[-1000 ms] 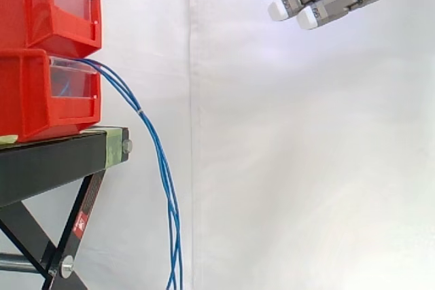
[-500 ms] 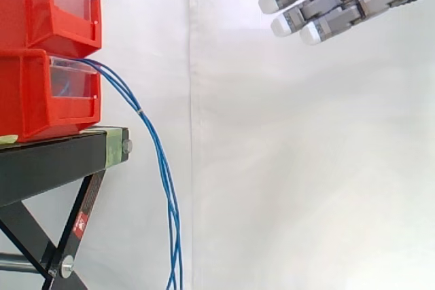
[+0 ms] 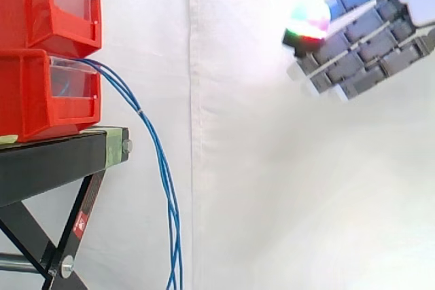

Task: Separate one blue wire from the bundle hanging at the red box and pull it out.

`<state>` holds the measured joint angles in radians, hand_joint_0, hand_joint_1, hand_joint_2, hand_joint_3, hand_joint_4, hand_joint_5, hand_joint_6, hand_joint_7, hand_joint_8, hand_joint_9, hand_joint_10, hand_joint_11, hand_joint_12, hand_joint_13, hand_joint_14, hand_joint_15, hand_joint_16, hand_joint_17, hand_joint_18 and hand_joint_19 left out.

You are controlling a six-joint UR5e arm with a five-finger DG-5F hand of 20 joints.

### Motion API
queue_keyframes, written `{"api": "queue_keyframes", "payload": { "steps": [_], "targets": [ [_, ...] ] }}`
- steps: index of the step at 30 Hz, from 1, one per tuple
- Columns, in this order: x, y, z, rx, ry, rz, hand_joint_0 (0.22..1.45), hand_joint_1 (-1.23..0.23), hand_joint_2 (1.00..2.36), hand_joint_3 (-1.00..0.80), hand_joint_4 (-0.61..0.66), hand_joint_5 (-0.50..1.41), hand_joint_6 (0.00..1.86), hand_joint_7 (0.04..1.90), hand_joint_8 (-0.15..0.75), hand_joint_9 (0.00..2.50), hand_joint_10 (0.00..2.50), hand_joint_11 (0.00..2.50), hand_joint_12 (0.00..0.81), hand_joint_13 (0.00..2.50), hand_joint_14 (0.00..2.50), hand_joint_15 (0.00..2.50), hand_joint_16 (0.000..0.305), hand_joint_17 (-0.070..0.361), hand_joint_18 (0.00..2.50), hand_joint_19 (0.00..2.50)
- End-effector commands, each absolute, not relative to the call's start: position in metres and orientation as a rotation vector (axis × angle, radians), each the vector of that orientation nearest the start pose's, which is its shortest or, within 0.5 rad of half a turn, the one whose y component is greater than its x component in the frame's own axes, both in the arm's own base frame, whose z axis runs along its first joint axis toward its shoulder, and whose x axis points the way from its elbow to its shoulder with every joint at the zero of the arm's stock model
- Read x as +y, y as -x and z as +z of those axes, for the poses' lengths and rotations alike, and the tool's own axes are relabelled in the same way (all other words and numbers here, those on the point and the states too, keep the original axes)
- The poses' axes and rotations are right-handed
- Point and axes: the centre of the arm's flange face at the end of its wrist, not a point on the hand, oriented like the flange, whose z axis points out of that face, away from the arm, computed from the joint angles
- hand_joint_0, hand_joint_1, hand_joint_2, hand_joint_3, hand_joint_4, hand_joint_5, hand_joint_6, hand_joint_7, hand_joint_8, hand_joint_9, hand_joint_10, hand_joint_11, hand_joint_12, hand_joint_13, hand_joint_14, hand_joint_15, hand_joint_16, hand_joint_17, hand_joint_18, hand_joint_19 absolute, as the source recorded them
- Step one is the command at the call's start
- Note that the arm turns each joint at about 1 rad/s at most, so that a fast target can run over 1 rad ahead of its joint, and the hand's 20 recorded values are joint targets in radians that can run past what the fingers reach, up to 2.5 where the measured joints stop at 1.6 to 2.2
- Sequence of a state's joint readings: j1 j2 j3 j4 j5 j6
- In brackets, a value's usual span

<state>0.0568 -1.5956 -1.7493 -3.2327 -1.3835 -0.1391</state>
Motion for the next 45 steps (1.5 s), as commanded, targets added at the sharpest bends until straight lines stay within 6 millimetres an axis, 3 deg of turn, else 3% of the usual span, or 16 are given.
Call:
{"api": "queue_keyframes", "payload": {
  "steps": [1,4,7,13,17,20,21,26,33,39,45],
  "targets": [
    [-0.129,-0.463,0.368,1.425,-1.302,0.746,0.53,-0.72,1.0,-0.5,0.21,-0.24,0.5,1.11,0.184,0.0,0.0,0.0,0.263,0.0,0.0,0.02,0.056,0.126,0.0,0.0],
    [-0.127,-0.466,0.351,1.39,-1.23,0.708,0.53,-0.74,1.0,-0.5,0.2,-0.24,0.5,1.09,0.184,0.0,0.0,0.0,0.264,0.0,0.0,0.01,0.056,0.127,0.0,0.0],
    [-0.128,-0.476,0.356,1.284,-1.197,0.703,0.54,-0.74,1.0,-0.5,0.2,-0.24,0.5,1.08,0.186,0.0,0.0,0.0,0.264,0.0,0.0,0.01,0.057,0.127,0.0,0.0],
    [-0.124,-0.486,0.347,1.272,-1.178,0.629,0.53,-0.74,1.0,-0.5,0.22,-0.23,0.5,1.06,0.196,0.0,0.0,0.0,0.269,0.0,0.0,0.01,0.056,0.127,0.0,0.0],
    [-0.115,-0.511,0.307,1.308,-1.159,0.61,0.54,-0.74,1.0,-0.5,0.23,-0.22,0.5,1.05,0.205,0.0,0.0,0.0,0.271,0.0,0.0,0.02,0.057,0.127,0.0,0.0],
    [-0.113,-0.52,0.289,1.314,-1.163,0.611,0.54,-0.74,1.0,-0.5,0.24,-0.22,0.5,1.04,0.207,0.0,0.0,0.0,0.273,0.0,0.0,0.02,0.056,0.126,0.0,0.0],
    [-0.107,-0.534,0.269,1.303,-1.162,0.632,0.54,-0.74,1.0,-0.5,0.24,-0.22,0.5,1.04,0.207,0.0,0.0,0.0,0.273,0.0,0.0,0.02,0.056,0.126,0.0,0.0],
    [-0.103,-0.542,0.267,1.271,-1.135,0.645,0.53,-0.74,1.0,-0.5,0.25,-0.21,0.5,1.03,0.213,0.0,0.0,0.0,0.276,0.0,0.0,0.02,0.056,0.126,0.0,0.0],
    [-0.092,-0.553,0.244,1.299,-1.091,0.586,0.53,-0.73,1.0,-0.5,0.25,-0.21,0.5,1.02,0.218,0.0,0.0,0.0,0.278,0.0,0.0,0.03,0.056,0.127,0.0,0.0],
    [-0.081,-0.574,0.213,1.248,-1.072,0.623,0.53,-0.72,1.0,-0.5,0.25,-0.21,0.5,1.01,0.224,0.0,0.0,0.0,0.279,0.0,0.0,0.03,0.057,0.128,0.0,0.0],
    [-0.073,-0.586,0.205,1.192,-1.063,0.639,0.53,-0.71,1.0,-0.5,0.26,-0.21,0.5,1.0,0.227,0.0,0.0,0.0,0.282,0.0,0.0,0.03,0.057,0.128,0.0,0.0]
  ]
}}
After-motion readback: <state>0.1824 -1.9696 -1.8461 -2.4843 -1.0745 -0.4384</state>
